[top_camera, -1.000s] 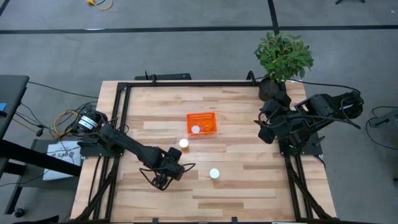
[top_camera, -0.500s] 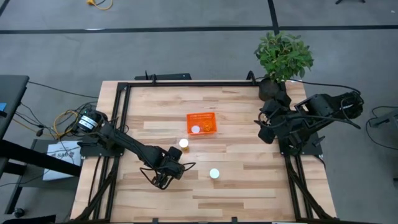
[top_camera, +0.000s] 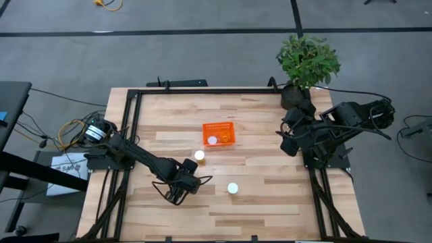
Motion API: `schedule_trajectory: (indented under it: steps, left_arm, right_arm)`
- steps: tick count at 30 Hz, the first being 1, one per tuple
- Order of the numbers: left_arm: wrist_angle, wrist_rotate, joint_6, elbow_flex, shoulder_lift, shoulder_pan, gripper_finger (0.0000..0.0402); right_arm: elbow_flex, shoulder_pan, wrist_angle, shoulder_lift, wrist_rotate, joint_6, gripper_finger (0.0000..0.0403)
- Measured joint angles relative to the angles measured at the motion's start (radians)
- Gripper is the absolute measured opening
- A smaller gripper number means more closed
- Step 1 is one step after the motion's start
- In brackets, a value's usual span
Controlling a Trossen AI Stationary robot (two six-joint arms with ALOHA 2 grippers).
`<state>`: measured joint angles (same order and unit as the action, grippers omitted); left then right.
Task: Pick and place pill bottles into a basket
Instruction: Put the orange pill bottle into the orange bin
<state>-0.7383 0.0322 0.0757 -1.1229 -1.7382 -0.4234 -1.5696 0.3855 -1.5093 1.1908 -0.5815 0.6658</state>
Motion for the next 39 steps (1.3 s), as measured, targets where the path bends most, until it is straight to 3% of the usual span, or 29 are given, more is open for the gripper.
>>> schedule_trajectory:
  steps: [7,22,30,39]
  left_arm:
    - [0.000,0.000,-0.008,0.000,0.000,0.000,0.0201]
    - [-0.016,0.008,-0.058,-0.053,0.001,0.024,0.0201]
    - [-0.088,0.038,-0.060,-0.138,0.001,0.069,0.0201]
    - [-0.194,0.095,-0.060,-0.312,0.001,0.144,0.0200]
  right_arm:
    - [0.000,0.000,0.000,0.000,0.005,0.000,0.0240]
    - [0.000,0.000,0.000,0.000,0.042,-0.019,0.0240]
    - [0.000,0.000,-0.002,0.000,0.061,-0.049,0.0240]
    - [0.000,-0.015,-0.006,0.000,0.069,-0.131,0.0240]
